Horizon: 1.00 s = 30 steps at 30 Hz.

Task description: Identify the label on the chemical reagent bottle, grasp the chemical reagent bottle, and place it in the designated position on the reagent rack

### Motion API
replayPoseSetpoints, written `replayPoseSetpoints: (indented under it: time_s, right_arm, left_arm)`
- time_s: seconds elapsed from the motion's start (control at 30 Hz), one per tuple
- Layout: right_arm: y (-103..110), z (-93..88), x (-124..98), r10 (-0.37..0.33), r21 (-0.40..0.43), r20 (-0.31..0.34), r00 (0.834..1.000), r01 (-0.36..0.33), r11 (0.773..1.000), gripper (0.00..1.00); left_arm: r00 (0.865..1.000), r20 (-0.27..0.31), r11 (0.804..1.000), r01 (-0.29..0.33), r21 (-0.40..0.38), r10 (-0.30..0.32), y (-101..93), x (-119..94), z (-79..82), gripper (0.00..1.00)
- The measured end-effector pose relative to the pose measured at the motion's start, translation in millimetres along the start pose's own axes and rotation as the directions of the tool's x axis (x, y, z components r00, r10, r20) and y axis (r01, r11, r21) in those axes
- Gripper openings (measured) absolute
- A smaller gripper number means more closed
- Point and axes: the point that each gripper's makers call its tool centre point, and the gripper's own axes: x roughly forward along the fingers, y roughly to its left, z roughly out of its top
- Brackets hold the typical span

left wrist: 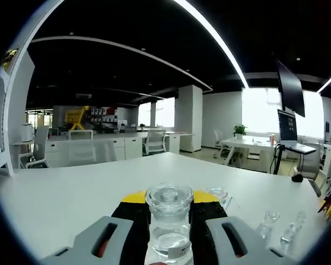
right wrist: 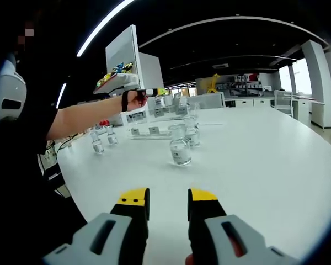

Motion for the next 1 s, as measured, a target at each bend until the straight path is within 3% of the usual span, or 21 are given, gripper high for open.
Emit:
replayPoseSetpoints:
  time_s: [1.0]
  right_arm:
    - [2,0.5,-4,0.001,-0.008,0.003,1.0,-0.001,1.0,0.26]
  left_arm:
    - [0.997,-0.073,1.0,0.003,0.002,-0.003,-1.9,1,-36.8,0.27]
